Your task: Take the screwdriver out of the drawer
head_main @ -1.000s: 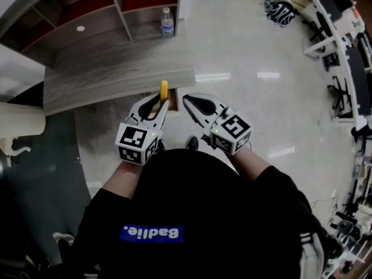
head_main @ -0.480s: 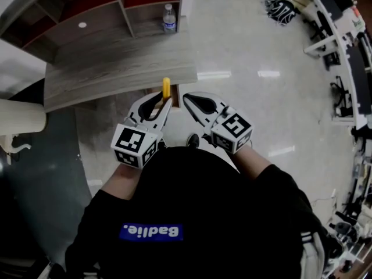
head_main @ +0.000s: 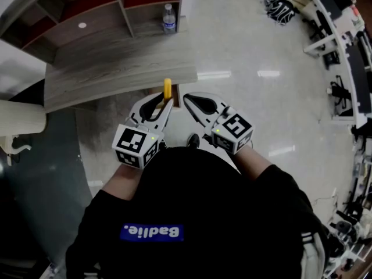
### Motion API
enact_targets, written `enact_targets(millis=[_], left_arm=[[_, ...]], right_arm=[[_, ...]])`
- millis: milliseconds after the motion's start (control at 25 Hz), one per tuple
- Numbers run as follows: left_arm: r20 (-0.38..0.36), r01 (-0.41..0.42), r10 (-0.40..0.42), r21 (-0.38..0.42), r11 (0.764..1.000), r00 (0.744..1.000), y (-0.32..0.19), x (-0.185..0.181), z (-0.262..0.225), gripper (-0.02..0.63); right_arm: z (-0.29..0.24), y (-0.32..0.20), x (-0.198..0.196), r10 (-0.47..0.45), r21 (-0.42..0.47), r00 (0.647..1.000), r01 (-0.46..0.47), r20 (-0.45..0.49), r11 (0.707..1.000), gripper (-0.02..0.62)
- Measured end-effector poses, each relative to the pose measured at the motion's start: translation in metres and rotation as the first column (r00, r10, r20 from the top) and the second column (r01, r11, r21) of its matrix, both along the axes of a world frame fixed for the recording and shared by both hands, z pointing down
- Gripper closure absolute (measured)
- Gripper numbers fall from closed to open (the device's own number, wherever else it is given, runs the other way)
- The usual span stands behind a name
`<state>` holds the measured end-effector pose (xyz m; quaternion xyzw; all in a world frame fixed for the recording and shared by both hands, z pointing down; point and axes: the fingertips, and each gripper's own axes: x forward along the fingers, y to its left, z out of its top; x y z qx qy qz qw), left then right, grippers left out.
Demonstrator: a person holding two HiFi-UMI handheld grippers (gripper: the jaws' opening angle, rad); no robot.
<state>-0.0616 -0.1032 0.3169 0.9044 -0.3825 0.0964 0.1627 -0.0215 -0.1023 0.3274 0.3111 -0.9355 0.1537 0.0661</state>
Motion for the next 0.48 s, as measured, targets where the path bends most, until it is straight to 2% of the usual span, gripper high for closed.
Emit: enact_targets(millis=[480], left_arm=[[-0.006, -0.005, 0.005, 0.007, 1.0, 1.0, -0.0013, -0.0002, -0.0018, 0.525]], right_arm=[[-0.0026, -0.002, 0.0008, 0.009, 0.006, 1.0, -0.009, 0.003, 1.0, 0.568]])
